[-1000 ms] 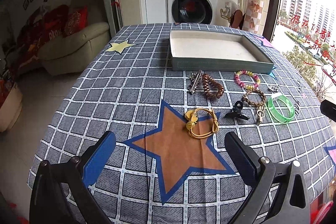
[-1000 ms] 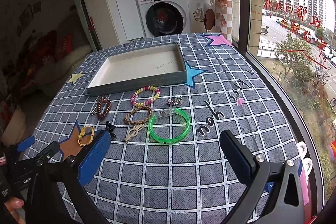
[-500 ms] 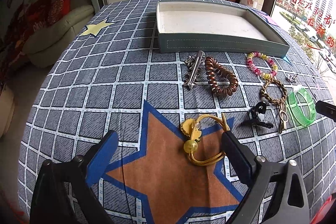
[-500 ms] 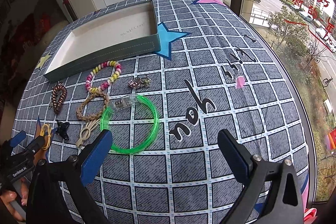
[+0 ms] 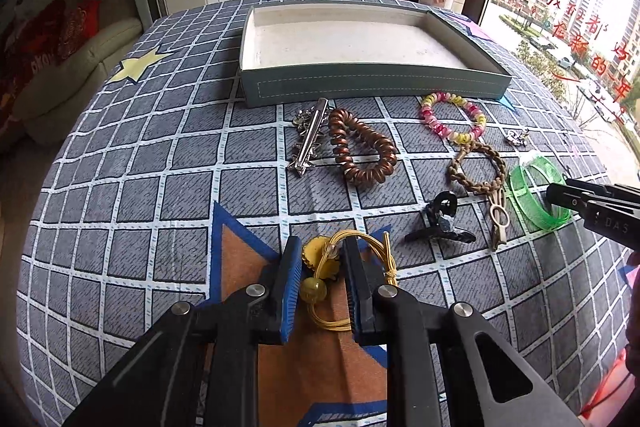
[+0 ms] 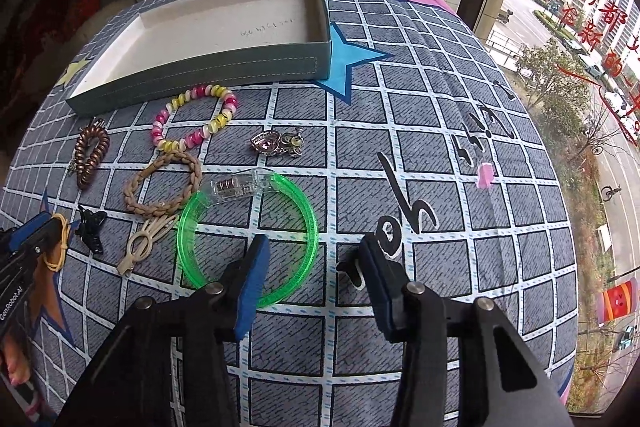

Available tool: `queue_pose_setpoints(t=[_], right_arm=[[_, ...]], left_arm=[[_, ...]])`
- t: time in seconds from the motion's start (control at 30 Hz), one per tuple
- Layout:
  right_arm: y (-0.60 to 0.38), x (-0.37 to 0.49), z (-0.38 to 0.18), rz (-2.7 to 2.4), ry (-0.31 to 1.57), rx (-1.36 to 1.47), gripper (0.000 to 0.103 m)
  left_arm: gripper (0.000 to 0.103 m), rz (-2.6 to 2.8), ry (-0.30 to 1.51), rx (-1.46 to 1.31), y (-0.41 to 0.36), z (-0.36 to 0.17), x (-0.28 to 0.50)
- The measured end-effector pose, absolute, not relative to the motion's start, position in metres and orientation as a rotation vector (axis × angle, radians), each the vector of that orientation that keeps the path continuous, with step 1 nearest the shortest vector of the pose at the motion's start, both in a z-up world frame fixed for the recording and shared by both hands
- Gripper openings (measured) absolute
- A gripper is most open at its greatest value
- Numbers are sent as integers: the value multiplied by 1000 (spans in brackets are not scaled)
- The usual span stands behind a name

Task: Organize jewelry
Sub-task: 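Grasp the yellow cord bracelet with left gripper while right grasps green bangle, then lower yellow bracelet into tray with left gripper while right releases bangle there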

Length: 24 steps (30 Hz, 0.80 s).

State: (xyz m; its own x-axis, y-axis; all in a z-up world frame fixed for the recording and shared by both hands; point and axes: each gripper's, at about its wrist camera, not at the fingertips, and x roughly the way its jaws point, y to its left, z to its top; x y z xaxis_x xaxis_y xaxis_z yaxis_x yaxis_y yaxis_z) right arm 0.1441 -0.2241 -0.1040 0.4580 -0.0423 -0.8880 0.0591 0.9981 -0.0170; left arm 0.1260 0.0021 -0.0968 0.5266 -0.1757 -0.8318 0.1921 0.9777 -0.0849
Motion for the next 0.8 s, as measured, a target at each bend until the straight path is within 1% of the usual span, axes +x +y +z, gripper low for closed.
queue_pose_setpoints(t=[0.03,0.07,0.1,0.23,0.43,0.6,0.8], right_arm=[[-223,143,-103,-53,1092,19,24],[-225,144,-102,-50,1092,27,10],[-226,144,-102,-46,1091,45,8],[-238,142,-93,-8,1075,138,8],[-245,151,-59,50,1021,200,8],[-247,185,-34,102,994,235,8],[-240,233,-15,119,965,203,8]], left_arm=[[33,-237,999,-8,4,-95,125],[33,-247,999,-22,6,-93,125],[33,-252,994,-25,6,-90,123],[33,-273,967,-26,9,-75,122],[33,-304,919,-51,10,-41,135],[33,-338,880,-73,7,-13,164],[33,-344,839,-65,-3,4,212]])
